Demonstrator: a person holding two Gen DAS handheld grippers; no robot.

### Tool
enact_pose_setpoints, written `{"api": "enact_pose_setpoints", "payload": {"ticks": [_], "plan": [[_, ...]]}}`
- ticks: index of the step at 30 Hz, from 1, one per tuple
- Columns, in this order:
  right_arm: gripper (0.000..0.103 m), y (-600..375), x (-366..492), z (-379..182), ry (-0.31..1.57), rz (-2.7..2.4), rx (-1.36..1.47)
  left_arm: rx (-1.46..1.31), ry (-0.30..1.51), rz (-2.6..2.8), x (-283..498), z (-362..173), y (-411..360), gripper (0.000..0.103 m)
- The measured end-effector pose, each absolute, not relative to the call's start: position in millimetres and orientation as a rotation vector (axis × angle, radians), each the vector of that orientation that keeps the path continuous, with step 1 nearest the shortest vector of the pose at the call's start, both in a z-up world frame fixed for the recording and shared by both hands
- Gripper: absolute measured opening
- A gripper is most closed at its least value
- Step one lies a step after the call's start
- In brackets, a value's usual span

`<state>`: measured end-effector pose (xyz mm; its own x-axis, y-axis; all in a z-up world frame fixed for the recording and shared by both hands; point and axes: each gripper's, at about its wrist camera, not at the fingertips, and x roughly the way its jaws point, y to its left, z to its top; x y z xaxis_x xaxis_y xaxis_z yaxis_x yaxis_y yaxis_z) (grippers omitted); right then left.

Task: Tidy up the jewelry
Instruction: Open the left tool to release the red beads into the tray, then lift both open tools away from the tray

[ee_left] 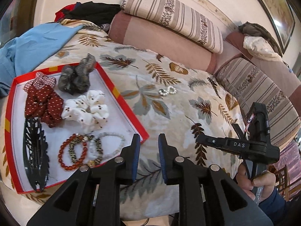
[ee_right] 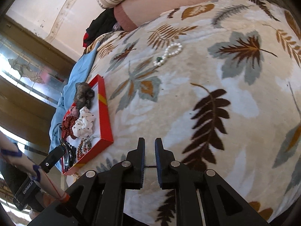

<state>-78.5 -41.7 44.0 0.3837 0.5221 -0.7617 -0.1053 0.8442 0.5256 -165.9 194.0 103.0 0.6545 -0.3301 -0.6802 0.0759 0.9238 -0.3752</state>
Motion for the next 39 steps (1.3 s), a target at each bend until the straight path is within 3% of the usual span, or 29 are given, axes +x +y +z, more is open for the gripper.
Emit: {"api": "enact_pose_setpoints", "payload": {"ticks": [4, 30, 36, 39], "plan": [[0.014, -43.6, -81.5, 45.1, 1.112, 0.423, 0.427, -0.288, 0.826, -0.234, -167.5, 104.5, 179.8, 0.026], [0.022, -5.9, -102.8, 66.7, 1.097, 0.477, 0.334, -0.204, 0.804, -0.212, -184.9, 111.5, 164.1, 0.039], [0.023, -0.7, -107.0, 68.1, 1.098, 0.482, 0.315, -0.195, 0.808, -0.170, -185.9, 108.9, 169.8, 0.046], [0.024, 0.5, -107.0, 68.2, 1.097, 0.485, 0.314, -0.176, 0.800, -0.130, -187.1, 108.3, 174.0, 0.056]]}}
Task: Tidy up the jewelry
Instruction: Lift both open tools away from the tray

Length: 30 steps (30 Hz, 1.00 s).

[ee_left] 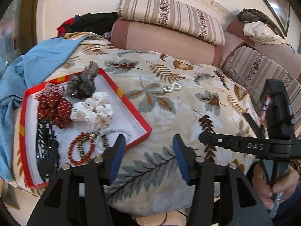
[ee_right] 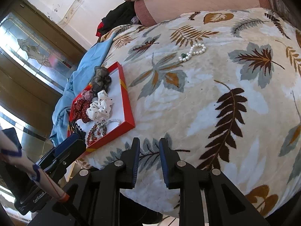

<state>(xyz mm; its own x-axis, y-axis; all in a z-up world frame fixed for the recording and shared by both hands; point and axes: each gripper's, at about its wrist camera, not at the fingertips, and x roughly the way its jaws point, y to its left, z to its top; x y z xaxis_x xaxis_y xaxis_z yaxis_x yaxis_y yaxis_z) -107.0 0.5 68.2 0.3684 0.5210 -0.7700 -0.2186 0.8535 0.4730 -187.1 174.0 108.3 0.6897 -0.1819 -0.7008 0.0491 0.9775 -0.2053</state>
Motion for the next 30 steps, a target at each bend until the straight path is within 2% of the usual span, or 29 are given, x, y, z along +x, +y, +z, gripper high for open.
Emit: {"api": "enact_pose_setpoints", "payload": {"ticks": [2, 16, 30], "plan": [[0.028, 1.7, -108.2, 67.9, 1.096, 0.483, 0.311, -0.165, 0.804, -0.098, -186.7, 105.9, 177.8, 0.061], [0.028, 49.8, -116.3, 54.3, 1.144, 0.564, 0.215, -0.294, 0.868, 0.074, -224.7, 64.1, 261.7, 0.061], [0.028, 127.4, -108.6, 35.1, 1.180, 0.649, 0.082, -0.305, 0.820, 0.106, -226.8, 65.5, 277.1, 0.064]]}}
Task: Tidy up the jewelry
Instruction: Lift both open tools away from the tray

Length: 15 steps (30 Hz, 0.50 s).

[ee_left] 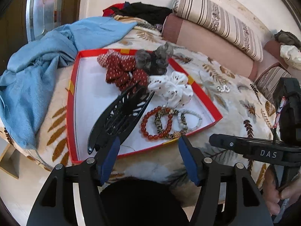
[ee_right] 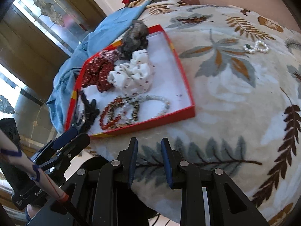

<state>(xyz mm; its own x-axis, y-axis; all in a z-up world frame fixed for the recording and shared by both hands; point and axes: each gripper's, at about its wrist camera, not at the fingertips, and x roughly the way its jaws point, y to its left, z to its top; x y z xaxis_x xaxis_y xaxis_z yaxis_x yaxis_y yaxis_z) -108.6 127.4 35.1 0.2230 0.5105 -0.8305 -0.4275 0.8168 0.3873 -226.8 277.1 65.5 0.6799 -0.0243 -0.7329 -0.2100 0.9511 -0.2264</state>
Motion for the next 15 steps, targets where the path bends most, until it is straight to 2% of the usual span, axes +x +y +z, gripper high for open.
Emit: {"api": "enact_pose_setpoints", "payload": {"ticks": [1, 4, 5, 12, 15], "plan": [[0.028, 129.8, -110.0, 38.2, 1.169, 0.652, 0.069, -0.299, 0.806, 0.110, -228.2, 68.1, 277.9, 0.065], [0.028, 134.0, -111.5, 45.3, 1.144, 0.655, 0.048, -0.286, 0.770, 0.153, -231.5, 75.3, 280.4, 0.084], [0.028, 136.5, -111.3, 47.4, 1.138, 0.658, 0.042, -0.279, 0.757, 0.183, -232.4, 77.5, 281.9, 0.087], [0.028, 159.1, -104.1, 49.5, 1.129, 0.663, 0.006, -0.276, 0.784, 0.274, -230.5, 78.0, 291.3, 0.088], [0.028, 162.9, -103.2, 49.5, 1.132, 0.662, 0.005, -0.248, 0.778, 0.318, -230.9, 81.7, 293.4, 0.092]]}}
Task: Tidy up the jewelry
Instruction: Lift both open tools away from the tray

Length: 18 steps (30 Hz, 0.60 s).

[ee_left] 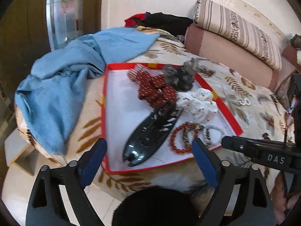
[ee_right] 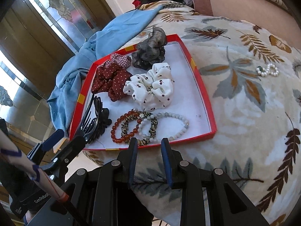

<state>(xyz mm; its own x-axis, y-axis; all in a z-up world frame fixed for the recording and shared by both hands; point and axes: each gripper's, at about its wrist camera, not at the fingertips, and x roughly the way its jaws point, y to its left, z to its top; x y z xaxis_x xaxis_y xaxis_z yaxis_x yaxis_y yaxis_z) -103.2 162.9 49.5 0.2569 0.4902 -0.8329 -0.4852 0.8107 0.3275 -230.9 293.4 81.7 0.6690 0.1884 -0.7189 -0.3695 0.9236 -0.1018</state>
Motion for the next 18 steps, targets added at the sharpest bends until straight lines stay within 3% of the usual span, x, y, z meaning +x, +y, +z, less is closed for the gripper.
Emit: {"api": "enact_pose_setpoints", "payload": {"ticks": [1, 4, 8, 18], "plan": [[0.028, 163.6, -104.1, 50.2, 1.131, 0.660, 0.000, -0.244, 0.770, 0.325, -231.8, 82.8, 294.4, 0.093], [0.046, 165.2, -107.1, 54.2, 1.111, 0.635, -0.032, -0.232, 0.757, 0.358, -232.0, 86.7, 296.8, 0.095], [0.060, 167.8, -116.9, 66.4, 1.052, 0.595, -0.110, -0.203, 0.724, 0.404, -237.6, 95.9, 295.7, 0.096], [0.081, 127.4, -157.1, 136.5, 0.817, 0.507, -0.090, -0.040, 0.618, 0.553, -256.9, 160.8, 269.9, 0.099]]}}
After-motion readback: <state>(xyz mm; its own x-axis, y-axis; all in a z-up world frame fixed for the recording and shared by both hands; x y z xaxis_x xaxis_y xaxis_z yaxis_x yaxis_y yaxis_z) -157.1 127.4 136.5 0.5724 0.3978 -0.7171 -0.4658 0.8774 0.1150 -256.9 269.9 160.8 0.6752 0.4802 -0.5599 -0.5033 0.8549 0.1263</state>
